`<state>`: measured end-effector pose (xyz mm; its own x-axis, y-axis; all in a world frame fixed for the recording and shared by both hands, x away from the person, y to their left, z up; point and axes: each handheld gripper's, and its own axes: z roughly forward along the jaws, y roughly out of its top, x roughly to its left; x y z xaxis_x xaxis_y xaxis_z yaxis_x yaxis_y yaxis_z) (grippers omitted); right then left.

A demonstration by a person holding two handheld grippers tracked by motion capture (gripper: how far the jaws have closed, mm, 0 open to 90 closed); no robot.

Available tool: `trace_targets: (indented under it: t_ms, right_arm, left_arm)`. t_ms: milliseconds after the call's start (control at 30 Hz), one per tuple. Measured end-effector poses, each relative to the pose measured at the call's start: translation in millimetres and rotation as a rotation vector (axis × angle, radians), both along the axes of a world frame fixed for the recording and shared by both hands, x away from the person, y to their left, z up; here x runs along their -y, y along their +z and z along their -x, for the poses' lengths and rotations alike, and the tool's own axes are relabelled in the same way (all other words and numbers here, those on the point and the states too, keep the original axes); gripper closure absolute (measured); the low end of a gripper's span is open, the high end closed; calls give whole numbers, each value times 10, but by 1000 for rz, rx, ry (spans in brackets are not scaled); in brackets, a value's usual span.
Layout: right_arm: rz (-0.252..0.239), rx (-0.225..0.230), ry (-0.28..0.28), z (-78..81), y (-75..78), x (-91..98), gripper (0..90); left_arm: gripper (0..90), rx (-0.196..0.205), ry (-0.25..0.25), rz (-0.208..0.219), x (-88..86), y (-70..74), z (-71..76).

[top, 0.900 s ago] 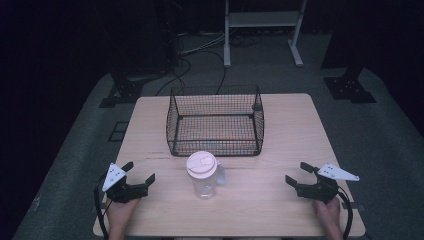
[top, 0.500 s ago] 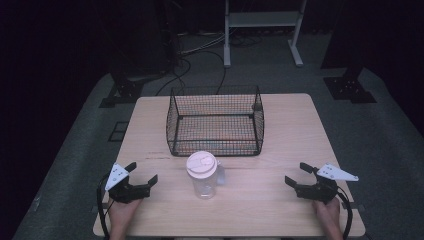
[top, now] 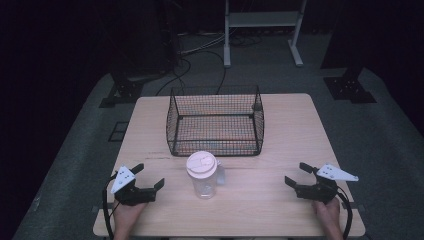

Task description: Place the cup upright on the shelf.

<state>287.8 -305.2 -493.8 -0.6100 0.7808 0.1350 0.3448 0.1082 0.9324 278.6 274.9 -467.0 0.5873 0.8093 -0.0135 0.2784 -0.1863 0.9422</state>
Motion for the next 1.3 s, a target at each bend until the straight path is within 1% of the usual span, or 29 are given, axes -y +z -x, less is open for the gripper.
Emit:
trace_targets:
  t_ms: [33,67,133,167,267,300,400,433,500,600,667,700,733,767,800,867,967,1033,1067,1100,1200,1233,1267,1300]
  right_arm:
    - [0,0,0,0,0,0,134]
    - [2,2,2,1,0,-1,134]
    - [4,3,4,0,-1,-3,134]
    - [5,1,3,0,-1,-4,135]
    - [4,1,3,-1,-1,-3,134]
    - [5,2,2,-1,-1,-3,134]
    - [4,2,3,-1,-1,-4,135]
    - [5,2,4,-1,-2,-6,134]
    - [5,2,4,-1,-2,-6,134]
    - [3,4,6,-1,-1,-4,134]
    - [3,4,6,-1,-1,-4,134]
    - [4,3,6,-1,-2,-4,134]
    - [4,3,6,-1,-2,-4,134]
    - [4,4,6,-2,-2,-5,134]
    - [4,4,6,-2,-2,-5,134]
    - [4,4,7,-2,-1,-5,134]
    - [4,3,6,-2,-2,-6,135]
    - [4,2,6,-2,-2,-6,134]
    - [4,2,6,-2,-2,-6,134]
    - [4,2,6,-2,-2,-6,134]
    - [4,2,5,-2,-2,-6,134]
    - [4,2,5,-3,-2,-6,134]
    - [4,2,5,-2,-3,-6,134]
    - [4,2,5,-2,-2,-6,134]
  left_arm:
    - [12,0,0,0,0,0,0]
    - [13,4,-19,9,6,20,7]
    - [12,9,-21,13,10,30,14]
    - [12,18,-32,18,23,46,30]
    - [12,22,-47,11,46,51,43]
    - [13,22,-70,6,72,49,54]
    - [12,18,-81,4,88,52,50]
    - [13,13,-94,14,89,57,49]
    - [12,15,-98,19,92,60,52]
    - [12,20,-125,34,112,72,72]
    - [12,20,-129,31,121,70,82]
    - [12,18,-141,20,142,68,93]
    - [5,18,-141,20,142,68,93]
    - [4,18,-151,15,166,72,103]
    - [4,18,-151,15,166,72,103]
    - [4,24,-174,18,198,82,107]
    - [4,30,-188,16,230,97,111]
    - [4,34,-210,11,266,115,124]
    - [4,34,-236,11,302,129,135]
    - [4,34,-236,11,302,129,135]
    - [4,31,-276,10,378,140,146]
    - [4,23,-287,-1,406,143,148]
    - [4,17,-310,-26,472,147,142]
    - [3,16,-318,-28,488,150,138]
